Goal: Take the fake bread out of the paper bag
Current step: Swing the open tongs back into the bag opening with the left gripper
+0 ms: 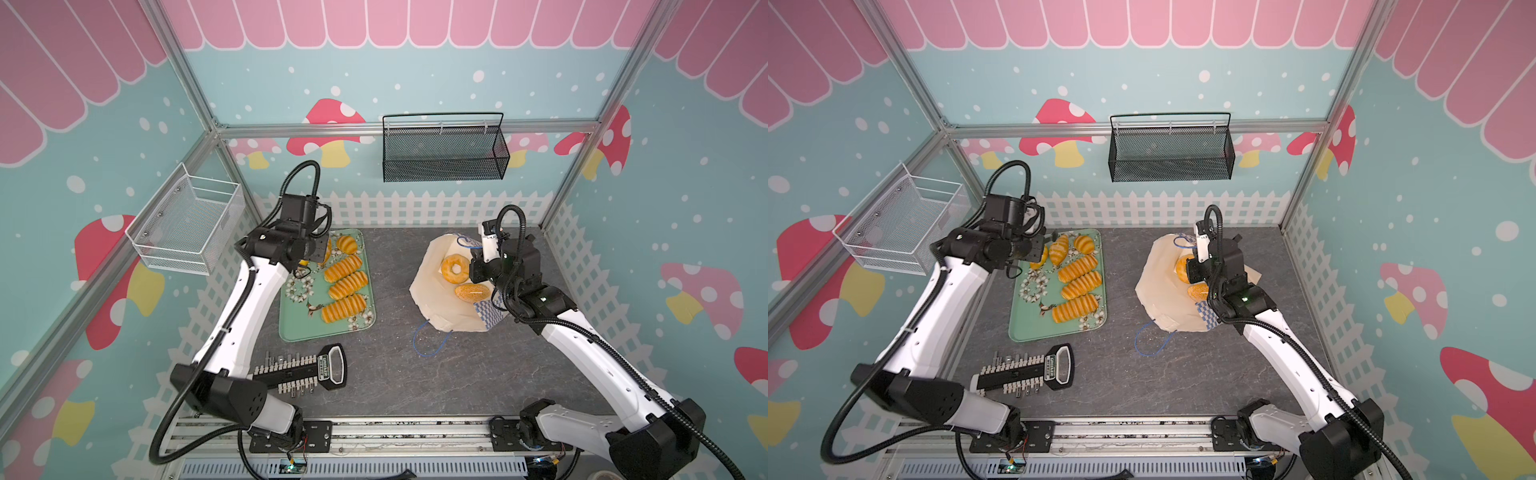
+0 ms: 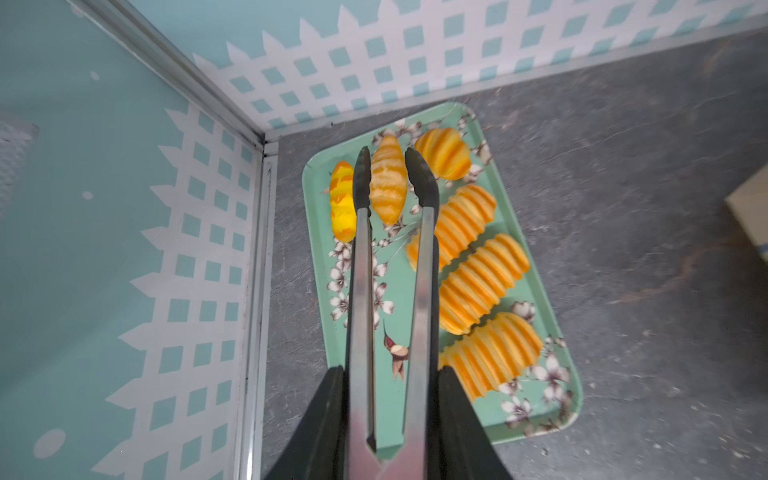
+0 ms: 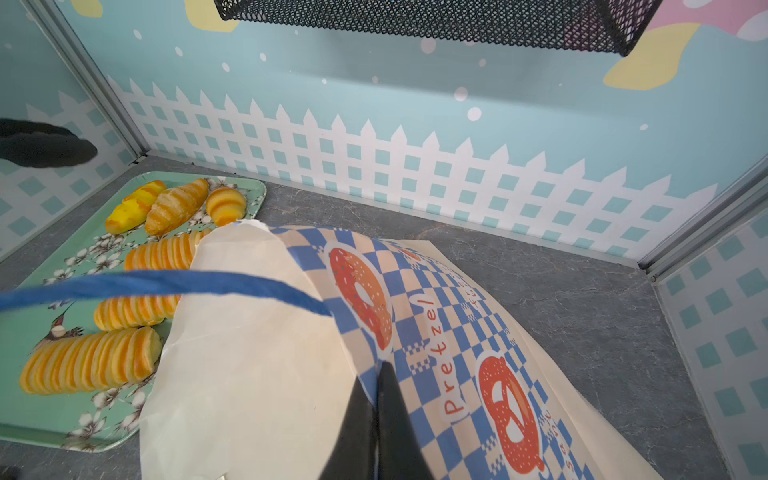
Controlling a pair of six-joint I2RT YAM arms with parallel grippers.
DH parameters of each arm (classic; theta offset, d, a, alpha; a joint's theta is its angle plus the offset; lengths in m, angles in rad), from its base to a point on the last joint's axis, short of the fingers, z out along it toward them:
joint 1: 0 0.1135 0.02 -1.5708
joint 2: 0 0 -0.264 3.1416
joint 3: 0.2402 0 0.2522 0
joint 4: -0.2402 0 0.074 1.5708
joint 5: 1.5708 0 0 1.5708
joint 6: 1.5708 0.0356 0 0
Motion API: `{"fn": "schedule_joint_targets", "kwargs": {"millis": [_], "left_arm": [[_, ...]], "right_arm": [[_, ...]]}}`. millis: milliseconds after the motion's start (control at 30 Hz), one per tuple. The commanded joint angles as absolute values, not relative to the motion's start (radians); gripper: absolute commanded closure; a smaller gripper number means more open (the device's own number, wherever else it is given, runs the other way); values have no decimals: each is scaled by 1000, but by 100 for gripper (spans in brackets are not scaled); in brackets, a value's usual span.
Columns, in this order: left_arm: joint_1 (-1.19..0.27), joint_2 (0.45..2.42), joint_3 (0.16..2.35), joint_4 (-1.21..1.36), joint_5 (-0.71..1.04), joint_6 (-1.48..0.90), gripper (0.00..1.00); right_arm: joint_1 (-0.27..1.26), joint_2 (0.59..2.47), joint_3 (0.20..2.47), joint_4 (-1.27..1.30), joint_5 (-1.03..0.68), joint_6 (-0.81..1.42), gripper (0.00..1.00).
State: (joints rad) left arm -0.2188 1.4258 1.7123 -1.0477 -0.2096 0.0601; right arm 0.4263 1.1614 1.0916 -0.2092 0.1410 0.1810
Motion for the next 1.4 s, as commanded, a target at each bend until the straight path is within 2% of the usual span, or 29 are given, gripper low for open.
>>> {"fn": "schedule_joint_targets", "kwargs": {"millis": [0,267,467,633,767,1067,1367], "left_arm": [[-237,1315,1645,-960,-5,94,77],[-434,1117,1511,-899,256,185,80],[-576,1013,1434,-880,329,270,87],[-671,901,1337,-815,289,295,87],[-745,893,1311,-797,261,281,87],[-995,1078,1302,-736,61,381,82],[-1025,1268,1287,-576,-82,559,75]], "right_arm": [[424,1131,1119,-204,136,150,100],[423,1123,1121,-195,109,133,100],[424,1107,1125,-206,120,129,100],[424,1098,1132,-217,103,131,100],[425,1092,1131,-218,95,124,100],[424,1089,1130,-233,76,124,100],[424,1080,1132,-239,18,91,100]]}}
